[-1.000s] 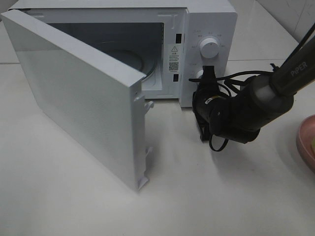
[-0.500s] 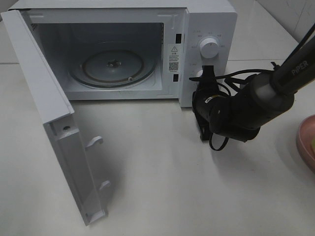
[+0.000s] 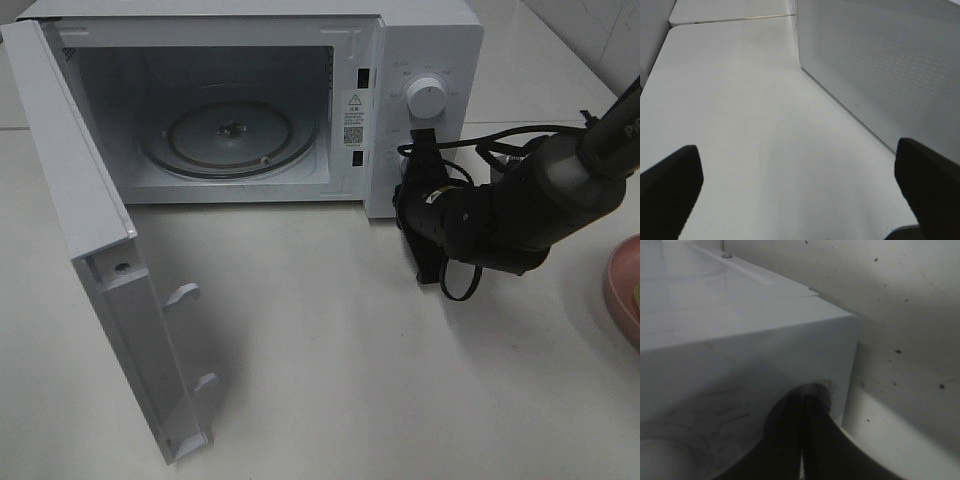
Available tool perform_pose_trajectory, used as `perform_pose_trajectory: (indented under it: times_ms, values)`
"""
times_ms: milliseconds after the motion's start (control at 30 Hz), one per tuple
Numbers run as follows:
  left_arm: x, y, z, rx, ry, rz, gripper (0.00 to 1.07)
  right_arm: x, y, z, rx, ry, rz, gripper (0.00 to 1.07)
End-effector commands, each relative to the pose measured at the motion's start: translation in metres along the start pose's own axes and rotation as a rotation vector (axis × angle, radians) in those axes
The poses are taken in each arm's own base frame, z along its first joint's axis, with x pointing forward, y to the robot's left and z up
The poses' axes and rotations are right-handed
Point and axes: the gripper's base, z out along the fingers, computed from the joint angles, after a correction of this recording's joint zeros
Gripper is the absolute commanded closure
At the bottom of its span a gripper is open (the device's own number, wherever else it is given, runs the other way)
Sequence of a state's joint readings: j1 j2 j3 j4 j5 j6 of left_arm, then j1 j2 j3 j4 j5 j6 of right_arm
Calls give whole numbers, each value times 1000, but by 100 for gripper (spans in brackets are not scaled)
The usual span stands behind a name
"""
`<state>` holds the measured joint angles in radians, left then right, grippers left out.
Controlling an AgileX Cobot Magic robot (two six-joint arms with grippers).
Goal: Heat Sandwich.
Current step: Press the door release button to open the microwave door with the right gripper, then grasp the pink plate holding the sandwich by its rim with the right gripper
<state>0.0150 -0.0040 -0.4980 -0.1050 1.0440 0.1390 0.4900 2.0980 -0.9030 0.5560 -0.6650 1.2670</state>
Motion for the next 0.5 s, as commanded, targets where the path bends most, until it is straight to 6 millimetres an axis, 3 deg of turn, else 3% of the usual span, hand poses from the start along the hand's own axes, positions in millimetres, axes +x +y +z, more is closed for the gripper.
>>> perform_pose_trajectory:
  times_ms: [33, 267, 400, 500]
  values:
    - [1, -1, -3, 0, -39, -10, 5, 3, 10, -10, 6, 54, -63, 103]
    - [1, -1, -3, 0, -39, -10, 5, -1, 13, -32, 34, 76, -136, 103]
    - [1, -1, -3, 0, -39, -10, 5, -3, 15, -60, 103, 130, -238, 102]
    - [1, -1, -3, 0, -39, -10, 5, -3, 16, -68, 120, 152, -295, 102]
